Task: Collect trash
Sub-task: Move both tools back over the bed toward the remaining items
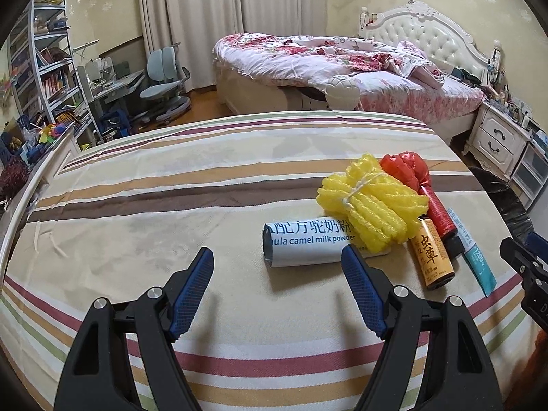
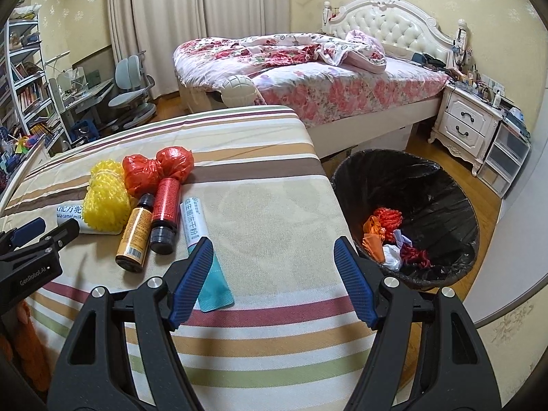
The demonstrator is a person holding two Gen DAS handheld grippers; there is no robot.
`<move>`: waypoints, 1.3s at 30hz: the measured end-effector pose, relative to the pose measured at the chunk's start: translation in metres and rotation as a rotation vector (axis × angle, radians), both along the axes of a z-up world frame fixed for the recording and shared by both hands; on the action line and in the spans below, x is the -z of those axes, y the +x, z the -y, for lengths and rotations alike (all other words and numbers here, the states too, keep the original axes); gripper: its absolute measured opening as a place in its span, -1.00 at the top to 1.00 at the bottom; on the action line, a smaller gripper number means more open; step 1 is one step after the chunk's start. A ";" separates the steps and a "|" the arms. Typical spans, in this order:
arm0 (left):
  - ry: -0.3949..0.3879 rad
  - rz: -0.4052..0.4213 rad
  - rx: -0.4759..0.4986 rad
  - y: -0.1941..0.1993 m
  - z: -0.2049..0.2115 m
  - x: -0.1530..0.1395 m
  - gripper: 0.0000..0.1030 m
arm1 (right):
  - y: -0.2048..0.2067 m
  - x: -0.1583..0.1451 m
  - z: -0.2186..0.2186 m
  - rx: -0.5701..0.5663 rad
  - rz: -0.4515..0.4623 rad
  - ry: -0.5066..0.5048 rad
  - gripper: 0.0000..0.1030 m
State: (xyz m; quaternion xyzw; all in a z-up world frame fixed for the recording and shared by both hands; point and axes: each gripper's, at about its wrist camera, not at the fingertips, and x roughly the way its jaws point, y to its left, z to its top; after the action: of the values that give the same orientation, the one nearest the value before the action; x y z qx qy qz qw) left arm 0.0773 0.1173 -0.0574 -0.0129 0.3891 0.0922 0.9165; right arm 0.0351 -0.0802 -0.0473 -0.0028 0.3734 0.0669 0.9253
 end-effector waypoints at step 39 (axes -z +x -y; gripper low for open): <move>-0.004 -0.068 -0.020 0.040 -0.022 0.005 -0.45 | 0.010 0.002 -0.020 -0.038 0.000 -0.010 -0.39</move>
State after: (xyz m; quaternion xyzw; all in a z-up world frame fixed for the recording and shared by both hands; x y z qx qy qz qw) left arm 0.1168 0.1397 -0.0625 -0.0153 0.4199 0.1008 0.9018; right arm 0.0449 -0.0599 -0.0495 -0.0145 0.3737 0.0826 0.9238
